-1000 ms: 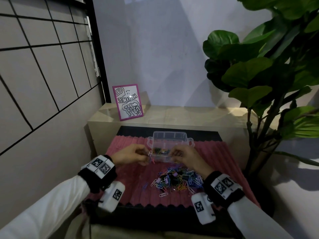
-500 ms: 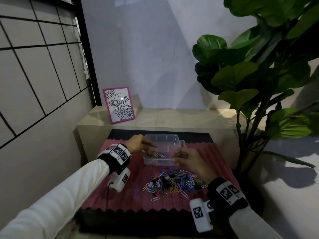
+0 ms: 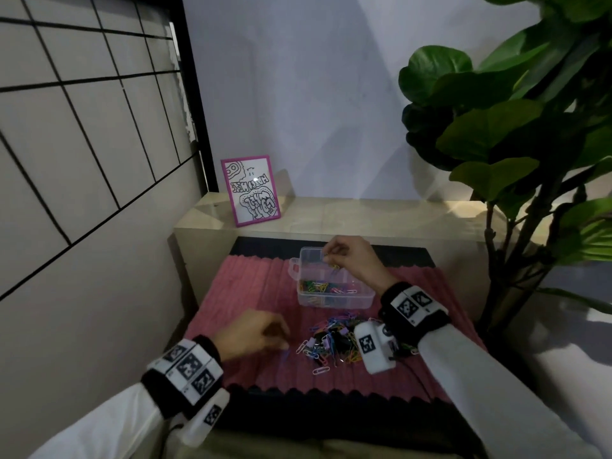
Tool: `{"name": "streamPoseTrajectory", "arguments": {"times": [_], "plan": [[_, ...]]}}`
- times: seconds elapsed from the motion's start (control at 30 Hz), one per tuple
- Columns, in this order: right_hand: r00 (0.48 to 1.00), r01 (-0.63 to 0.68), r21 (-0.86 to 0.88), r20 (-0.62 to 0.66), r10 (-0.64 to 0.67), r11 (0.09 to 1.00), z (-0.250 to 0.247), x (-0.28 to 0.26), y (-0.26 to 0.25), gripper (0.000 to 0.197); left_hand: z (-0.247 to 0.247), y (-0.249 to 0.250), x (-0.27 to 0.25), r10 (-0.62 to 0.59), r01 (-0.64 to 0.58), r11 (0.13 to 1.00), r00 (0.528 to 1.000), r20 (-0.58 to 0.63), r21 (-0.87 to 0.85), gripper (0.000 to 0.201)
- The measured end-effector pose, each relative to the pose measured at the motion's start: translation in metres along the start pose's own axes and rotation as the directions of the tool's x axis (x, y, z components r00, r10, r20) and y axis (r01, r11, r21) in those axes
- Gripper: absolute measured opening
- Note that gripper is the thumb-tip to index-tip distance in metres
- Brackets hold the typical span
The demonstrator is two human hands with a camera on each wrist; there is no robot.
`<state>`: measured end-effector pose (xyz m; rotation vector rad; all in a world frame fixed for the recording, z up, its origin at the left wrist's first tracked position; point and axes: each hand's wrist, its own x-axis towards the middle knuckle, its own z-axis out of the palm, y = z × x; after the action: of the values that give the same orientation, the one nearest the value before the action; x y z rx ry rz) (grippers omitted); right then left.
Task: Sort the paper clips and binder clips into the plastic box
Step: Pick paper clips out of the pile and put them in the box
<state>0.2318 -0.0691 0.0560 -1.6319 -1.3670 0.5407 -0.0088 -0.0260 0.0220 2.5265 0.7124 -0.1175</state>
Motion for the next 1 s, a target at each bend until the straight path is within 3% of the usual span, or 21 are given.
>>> {"name": "streamPoseTrajectory", "arguments": {"times": [0.07, 0.2, 0.37, 0.47, 0.57, 0.63, 0.77, 1.0], "plan": [[1.000, 0.008, -0.132, 0.001, -0.008, 0.991, 0.009, 0.011, -0.002, 0.008, 0.012, 0.010, -0.003, 0.017, -0.017, 0.999, 1.000, 0.005, 0.039, 0.042], [0.992, 0.048, -0.446, 0.128, 0.011, 0.894, 0.019, 0.013, 0.002, 0.020, 0.029, 0.024, 0.014, -0.039, 0.037, 0.994, 0.999, 0.016, 0.102, 0.060], [0.975, 0.174, -0.528, 0.210, -0.071, 0.831, 0.016, -0.008, 0.005, 0.024, 0.043, 0.037, 0.039, -0.157, 0.153, 0.983, 0.987, 0.035, 0.102, 0.073], [0.944, 0.273, -0.506, 0.305, -0.126, 0.818, 0.018, -0.025, 0.000, 0.019, 0.045, 0.036, 0.044, -0.152, 0.151, 0.986, 0.988, -0.001, 0.073, 0.066], [0.844, 0.369, -0.501, 0.533, -0.057, 0.783, 0.023, -0.043, -0.006, 0.018, 0.038, 0.029, 0.044, -0.071, 0.071, 0.997, 0.997, -0.035, 0.016, 0.045], [0.786, 0.372, -0.515, 0.618, 0.034, 0.773, 0.030, -0.048, -0.005, 0.019, 0.029, 0.024, 0.040, -0.066, 0.065, 0.997, 0.998, -0.017, -0.032, 0.035], [0.792, 0.319, -0.553, 0.602, 0.104, 0.770, 0.035, -0.044, -0.003, 0.027, 0.016, 0.009, 0.035, -0.080, 0.079, 0.984, 0.997, 0.004, -0.159, 0.024], [0.760, 0.306, -0.592, 0.624, 0.183, 0.746, 0.035, -0.042, -0.003, 0.026, 0.007, -0.004, 0.025, -0.068, 0.065, 0.963, 0.998, -0.002, -0.262, 0.032]]}}
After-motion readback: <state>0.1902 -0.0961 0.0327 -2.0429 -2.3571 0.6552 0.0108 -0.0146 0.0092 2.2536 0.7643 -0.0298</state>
